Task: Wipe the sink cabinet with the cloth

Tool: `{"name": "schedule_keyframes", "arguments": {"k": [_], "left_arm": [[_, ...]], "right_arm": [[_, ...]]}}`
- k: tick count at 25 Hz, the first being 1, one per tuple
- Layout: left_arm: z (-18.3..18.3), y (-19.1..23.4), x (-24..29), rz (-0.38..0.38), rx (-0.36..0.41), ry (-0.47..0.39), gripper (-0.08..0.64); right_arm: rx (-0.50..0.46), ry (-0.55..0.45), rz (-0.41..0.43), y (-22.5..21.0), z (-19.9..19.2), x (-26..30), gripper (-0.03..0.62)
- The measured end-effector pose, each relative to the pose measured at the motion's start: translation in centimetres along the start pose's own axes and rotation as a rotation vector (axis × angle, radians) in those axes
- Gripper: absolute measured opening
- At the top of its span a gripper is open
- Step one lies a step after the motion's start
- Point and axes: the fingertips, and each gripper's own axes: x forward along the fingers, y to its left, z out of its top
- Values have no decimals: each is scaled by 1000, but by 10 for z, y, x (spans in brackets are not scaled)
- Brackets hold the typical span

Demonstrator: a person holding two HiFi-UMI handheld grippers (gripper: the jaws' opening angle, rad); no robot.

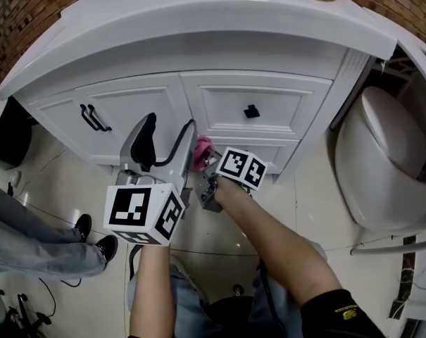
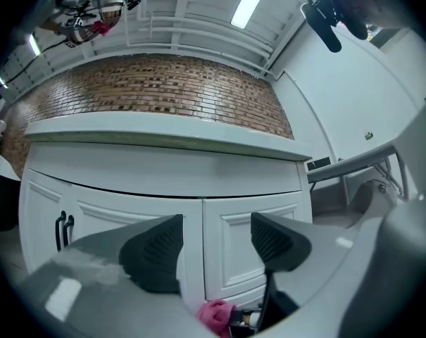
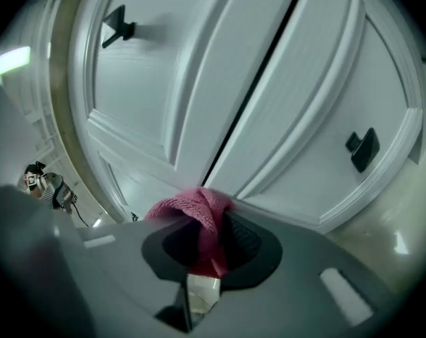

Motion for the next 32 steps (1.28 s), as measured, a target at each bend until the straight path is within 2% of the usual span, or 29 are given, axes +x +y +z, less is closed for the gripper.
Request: {"name": "schedule_keyframes", "arguments": {"k": [4,7,9,13,16,18,20,25,27,30,32], "left_arm": [[2,-12,6,-28,-17,-13,302],[2,-24,9,-45,14,-14,302],[1,-29,11,-56,39,-6,307],[5,-27,9,-41,19,-25,311],[11,-21,5,-15,15,-50,311],[10,-17,4,-11,8,-50,311],[8,-13,4,-5,6,-42,311],[2,-5,6,19,20,-22,311],[0,-4,5,23,25,-13,312],[2,-1,3,31,39,-10,313],[2,3,3,38,41,-9,313]], "right_arm": [[11,-14,-57,-13,27,-31,49],[-27,-37,-154,-35,60,-73,53],[-34,-82,-237,-56,86,-107,54],[-53,-219,-403,-92,135,-170,54],[-78,-278,-452,-99,150,-187,54],[-44,-308,-445,-100,147,-185,52],[6,-295,-399,-96,131,-168,52],[25,-102,-138,-46,52,-71,52],[18,-42,-68,-31,21,-37,52],[37,19,-22,-24,-15,-2,50],[65,12,-15,-24,-21,9,48]]}}
